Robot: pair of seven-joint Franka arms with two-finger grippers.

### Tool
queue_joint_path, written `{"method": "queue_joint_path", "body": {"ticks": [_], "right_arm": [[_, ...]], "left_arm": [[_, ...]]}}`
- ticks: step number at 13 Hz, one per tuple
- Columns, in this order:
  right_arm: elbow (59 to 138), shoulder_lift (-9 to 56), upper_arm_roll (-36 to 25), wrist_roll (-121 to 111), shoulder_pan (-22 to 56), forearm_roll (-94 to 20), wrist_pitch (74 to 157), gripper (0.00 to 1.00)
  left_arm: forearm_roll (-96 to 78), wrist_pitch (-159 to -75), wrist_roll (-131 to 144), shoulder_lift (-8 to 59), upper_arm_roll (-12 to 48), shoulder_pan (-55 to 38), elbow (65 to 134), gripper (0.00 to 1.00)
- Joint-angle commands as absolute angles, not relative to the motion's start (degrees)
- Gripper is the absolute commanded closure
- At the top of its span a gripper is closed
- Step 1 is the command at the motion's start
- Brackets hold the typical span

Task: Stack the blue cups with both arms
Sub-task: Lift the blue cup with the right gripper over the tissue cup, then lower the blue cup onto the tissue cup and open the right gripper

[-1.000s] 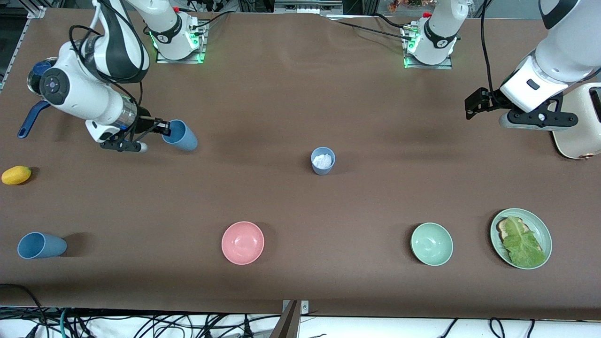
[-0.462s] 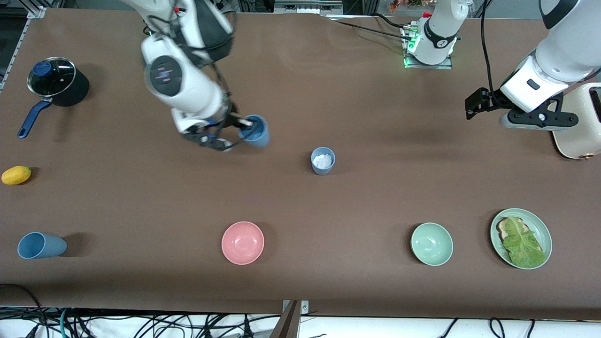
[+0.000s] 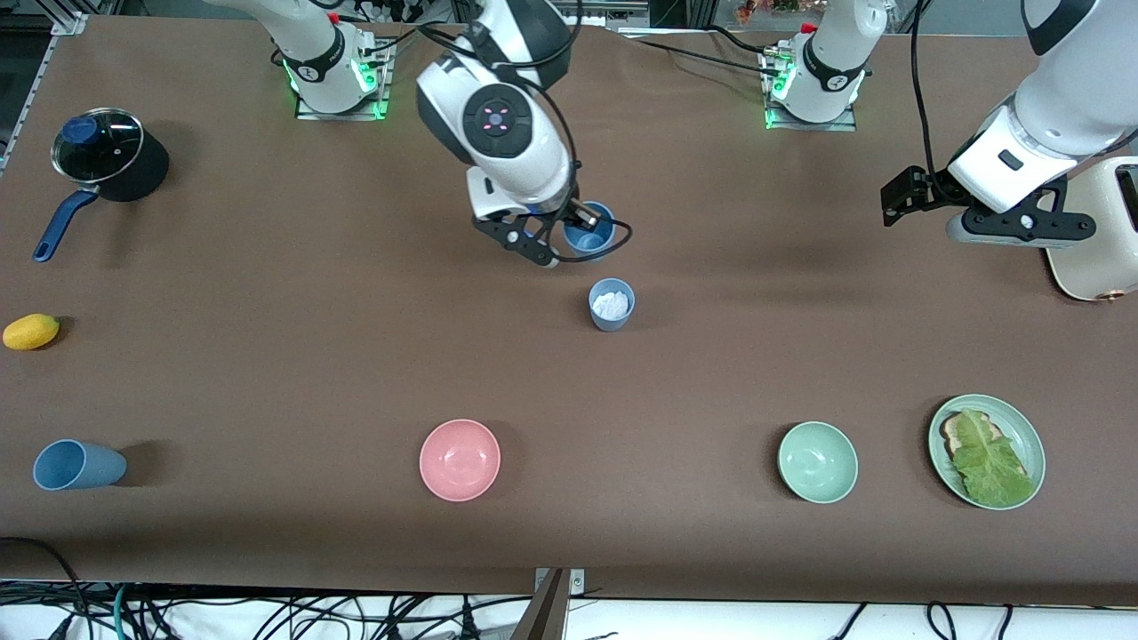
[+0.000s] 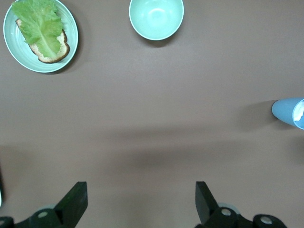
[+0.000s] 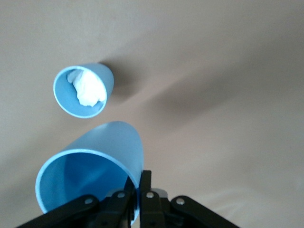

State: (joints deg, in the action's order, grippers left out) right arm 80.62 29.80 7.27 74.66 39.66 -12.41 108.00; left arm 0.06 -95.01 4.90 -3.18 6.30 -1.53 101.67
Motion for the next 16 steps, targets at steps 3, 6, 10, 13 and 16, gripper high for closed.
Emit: {"method": "queue_joint_path", "body": {"ticks": [3,6,10,13,16], "right_arm": [[77.17,34.8,6.68,79.01,42.54,-9.58,110.83,1.0],[75.51,36.29,6.59,79.19,43.24,-9.67,112.32,1.0],[70.76,39.89,4.5,80.33,44.55,-9.84,112.59,1.0],[70.75,40.17,4.04,78.84,43.95,-9.14,112.85,1.0],[70.84,39.99,3.69,76.47,43.51,-9.14,112.24,1.0]], "left_arm": [[0.35,-94.66,4.13,-3.08,6.59,-1.14,100.9,0.0],[0.35,-94.66,4.13,-3.08,6.59,-1.14,100.9,0.0],[0.35,-94.66,3.69,-3.08,6.59,-1.05,100.9,0.0],[0.35,-94.57,3.43,-2.99,6.33,-1.05,100.9,0.0],[0.35,-94.66,3.78,-2.99,6.42,-1.05,100.9,0.0]]}}
